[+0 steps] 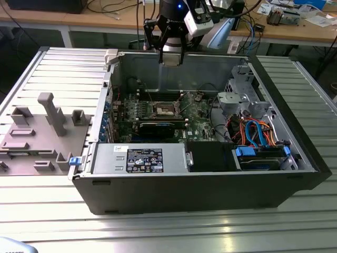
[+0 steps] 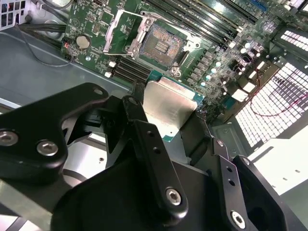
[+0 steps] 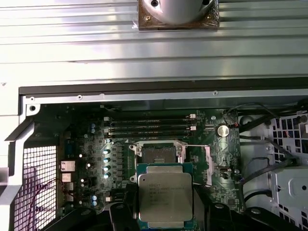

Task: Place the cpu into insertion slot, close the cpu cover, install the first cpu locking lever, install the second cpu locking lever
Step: 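Place the cpu into insertion slot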

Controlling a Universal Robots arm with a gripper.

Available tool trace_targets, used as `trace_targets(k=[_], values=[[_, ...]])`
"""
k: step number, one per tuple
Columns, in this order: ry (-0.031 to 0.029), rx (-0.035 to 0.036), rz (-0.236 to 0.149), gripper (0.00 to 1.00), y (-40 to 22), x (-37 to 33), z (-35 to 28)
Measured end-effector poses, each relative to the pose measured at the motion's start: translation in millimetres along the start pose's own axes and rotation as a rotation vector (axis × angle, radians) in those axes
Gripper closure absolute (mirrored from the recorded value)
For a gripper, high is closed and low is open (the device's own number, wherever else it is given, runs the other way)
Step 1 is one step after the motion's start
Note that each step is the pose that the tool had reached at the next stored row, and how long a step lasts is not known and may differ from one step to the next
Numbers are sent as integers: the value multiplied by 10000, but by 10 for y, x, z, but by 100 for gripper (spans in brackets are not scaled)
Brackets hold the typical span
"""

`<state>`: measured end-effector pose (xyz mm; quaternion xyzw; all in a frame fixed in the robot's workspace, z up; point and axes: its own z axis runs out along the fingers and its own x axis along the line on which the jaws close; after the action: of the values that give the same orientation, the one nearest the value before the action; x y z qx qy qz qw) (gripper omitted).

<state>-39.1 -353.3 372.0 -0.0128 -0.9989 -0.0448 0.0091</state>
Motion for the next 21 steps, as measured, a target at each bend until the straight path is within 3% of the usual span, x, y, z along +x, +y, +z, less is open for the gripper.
trace_targets(k=[21], values=[[-1,0,0,45,-4,-1,43]])
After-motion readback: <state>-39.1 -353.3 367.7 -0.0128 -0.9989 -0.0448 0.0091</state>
